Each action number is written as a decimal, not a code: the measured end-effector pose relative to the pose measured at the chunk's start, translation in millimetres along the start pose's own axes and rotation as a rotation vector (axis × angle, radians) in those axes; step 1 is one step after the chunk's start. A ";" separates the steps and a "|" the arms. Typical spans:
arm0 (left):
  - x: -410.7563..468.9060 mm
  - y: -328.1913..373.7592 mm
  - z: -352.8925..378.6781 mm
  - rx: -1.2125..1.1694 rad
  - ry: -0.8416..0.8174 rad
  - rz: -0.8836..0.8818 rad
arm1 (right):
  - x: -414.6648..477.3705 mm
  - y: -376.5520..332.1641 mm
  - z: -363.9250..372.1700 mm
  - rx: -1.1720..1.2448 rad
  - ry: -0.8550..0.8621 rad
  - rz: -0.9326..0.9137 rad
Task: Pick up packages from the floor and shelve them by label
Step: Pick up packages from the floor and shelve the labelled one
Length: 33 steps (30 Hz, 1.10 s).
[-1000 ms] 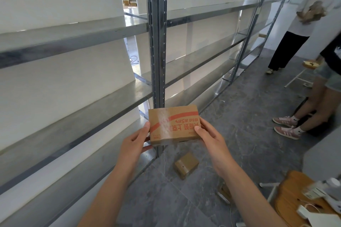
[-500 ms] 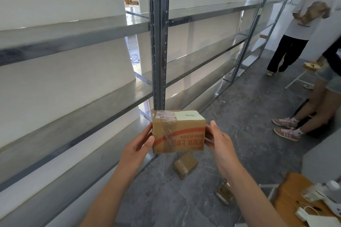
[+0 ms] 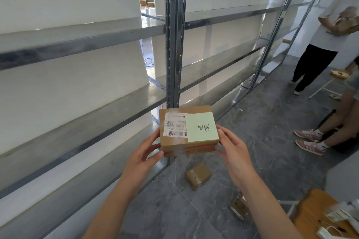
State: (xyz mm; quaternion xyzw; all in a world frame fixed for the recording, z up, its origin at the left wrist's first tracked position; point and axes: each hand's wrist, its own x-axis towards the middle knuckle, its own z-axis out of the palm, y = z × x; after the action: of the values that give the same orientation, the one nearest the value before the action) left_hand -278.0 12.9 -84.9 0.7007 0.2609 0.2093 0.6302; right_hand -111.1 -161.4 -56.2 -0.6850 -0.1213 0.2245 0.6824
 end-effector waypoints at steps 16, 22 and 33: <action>-28.9 35.3 16.7 -0.181 0.162 0.096 | 6.6 -10.0 -6.2 0.112 -0.152 -0.085; -43.1 42.9 23.9 -0.068 0.392 0.138 | 19.2 -24.6 -3.6 0.138 -0.195 -0.023; -108.3 33.6 28.1 -0.125 0.719 0.138 | 15.2 -55.6 47.0 -0.128 -0.454 -0.023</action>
State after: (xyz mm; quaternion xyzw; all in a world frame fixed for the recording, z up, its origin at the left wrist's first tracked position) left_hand -341.2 -79.3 -51.1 0.5587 0.4044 0.4994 0.5243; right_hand -112.3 -110.6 -1.8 -0.6574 -0.2936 0.3570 0.5952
